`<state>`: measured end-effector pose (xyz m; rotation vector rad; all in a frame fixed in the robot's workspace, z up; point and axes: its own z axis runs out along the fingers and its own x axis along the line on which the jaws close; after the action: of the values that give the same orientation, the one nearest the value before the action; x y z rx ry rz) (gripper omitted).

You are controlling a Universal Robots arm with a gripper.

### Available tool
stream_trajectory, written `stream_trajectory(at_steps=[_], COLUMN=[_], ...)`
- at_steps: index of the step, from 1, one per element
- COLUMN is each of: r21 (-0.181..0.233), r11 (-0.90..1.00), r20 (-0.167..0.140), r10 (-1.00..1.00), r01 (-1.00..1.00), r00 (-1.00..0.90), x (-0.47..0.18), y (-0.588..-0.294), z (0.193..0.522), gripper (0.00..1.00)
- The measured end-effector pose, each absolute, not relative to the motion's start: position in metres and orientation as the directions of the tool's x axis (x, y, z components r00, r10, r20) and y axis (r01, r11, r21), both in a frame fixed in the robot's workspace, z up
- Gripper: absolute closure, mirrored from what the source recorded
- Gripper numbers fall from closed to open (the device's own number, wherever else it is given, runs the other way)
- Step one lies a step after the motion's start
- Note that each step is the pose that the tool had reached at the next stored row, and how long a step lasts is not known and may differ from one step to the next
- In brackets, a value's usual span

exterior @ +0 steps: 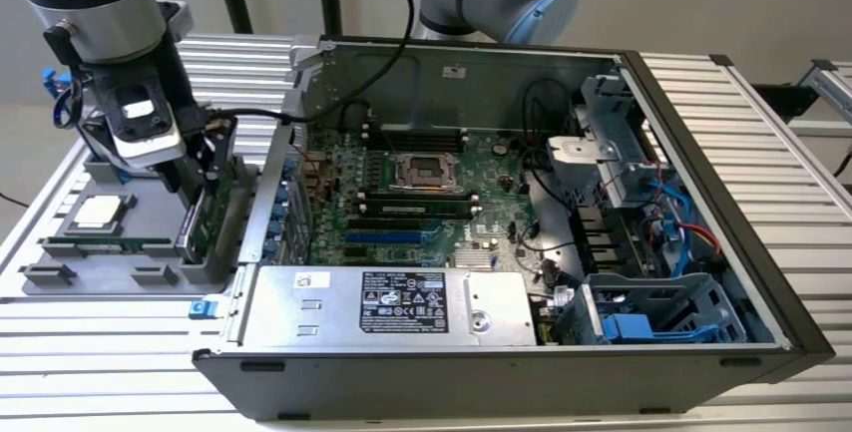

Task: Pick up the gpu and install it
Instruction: 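Pick up the gpu and move the gpu toward the slot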

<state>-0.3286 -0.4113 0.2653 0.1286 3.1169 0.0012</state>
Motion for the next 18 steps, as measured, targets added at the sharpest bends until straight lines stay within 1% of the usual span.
stream_trajectory(at_steps=[18], r21=[0.001], r11=[0.997], r20=[-0.022], r10=[0.083], r01=[0.083], r00=[-0.996], x=[-0.3287], y=[-0.4113], z=[0.2582], gripper=[0.00])
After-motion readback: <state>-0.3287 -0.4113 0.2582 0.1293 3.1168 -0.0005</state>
